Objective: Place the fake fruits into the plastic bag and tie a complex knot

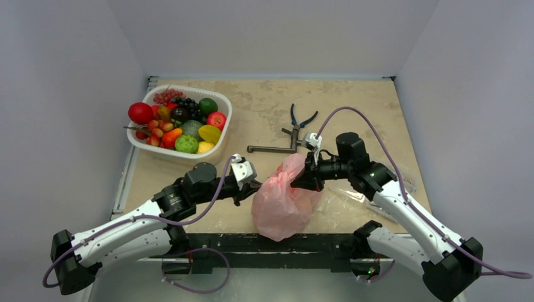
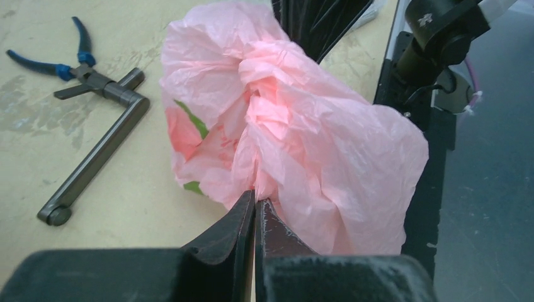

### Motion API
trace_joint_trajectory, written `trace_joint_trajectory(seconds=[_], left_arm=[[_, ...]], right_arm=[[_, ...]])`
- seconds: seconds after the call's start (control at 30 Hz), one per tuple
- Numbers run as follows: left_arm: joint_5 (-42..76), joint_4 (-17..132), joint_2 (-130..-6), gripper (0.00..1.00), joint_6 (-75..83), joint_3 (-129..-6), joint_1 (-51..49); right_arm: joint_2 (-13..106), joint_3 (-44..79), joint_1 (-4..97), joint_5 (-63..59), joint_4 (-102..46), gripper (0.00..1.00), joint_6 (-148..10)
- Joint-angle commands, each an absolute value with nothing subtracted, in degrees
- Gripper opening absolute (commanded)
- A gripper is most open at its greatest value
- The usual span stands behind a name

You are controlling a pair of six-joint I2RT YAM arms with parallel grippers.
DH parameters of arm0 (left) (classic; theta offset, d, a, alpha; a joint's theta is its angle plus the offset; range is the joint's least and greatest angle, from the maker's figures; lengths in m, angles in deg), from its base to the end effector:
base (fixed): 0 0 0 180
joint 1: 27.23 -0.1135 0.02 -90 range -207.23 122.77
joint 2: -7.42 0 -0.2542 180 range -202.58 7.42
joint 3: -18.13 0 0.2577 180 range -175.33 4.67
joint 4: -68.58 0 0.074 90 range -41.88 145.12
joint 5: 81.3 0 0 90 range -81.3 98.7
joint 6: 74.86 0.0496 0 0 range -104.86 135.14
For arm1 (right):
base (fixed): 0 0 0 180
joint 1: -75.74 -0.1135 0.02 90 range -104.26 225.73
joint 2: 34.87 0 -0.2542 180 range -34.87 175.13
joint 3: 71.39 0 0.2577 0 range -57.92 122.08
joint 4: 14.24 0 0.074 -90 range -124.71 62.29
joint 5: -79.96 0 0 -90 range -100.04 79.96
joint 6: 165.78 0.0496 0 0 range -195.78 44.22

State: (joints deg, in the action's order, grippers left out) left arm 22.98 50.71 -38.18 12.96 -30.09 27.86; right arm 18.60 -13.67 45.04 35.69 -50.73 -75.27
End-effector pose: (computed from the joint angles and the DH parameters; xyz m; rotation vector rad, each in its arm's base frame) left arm 0.1144 -0.1852 0.2748 1.0212 1.6394 -0.9152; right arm 0.1689 0.1416 0.2789 -1.0199 1.9030 1.1662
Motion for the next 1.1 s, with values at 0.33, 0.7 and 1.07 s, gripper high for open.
trace_joint_trajectory(seconds=[0.33, 0.7, 1.07], left_arm=[[17.10, 42.52, -31.23, 0.00, 19.53, -27.40, 20.87], [14.19, 42.44, -30.47, 0.00, 28.23, -27.73, 17.82], [10.88, 40.24, -30.89, 0.00, 34.45, -27.51, 15.34]], right_arm=[[20.07, -4.98, 46.59, 33.47, -62.37, 0.00, -89.19], [25.59, 3.21, 47.37, 41.33, -64.03, 0.00, -87.31], [28.99, 1.86, 47.38, 48.56, -53.49, 0.00, -70.95]])
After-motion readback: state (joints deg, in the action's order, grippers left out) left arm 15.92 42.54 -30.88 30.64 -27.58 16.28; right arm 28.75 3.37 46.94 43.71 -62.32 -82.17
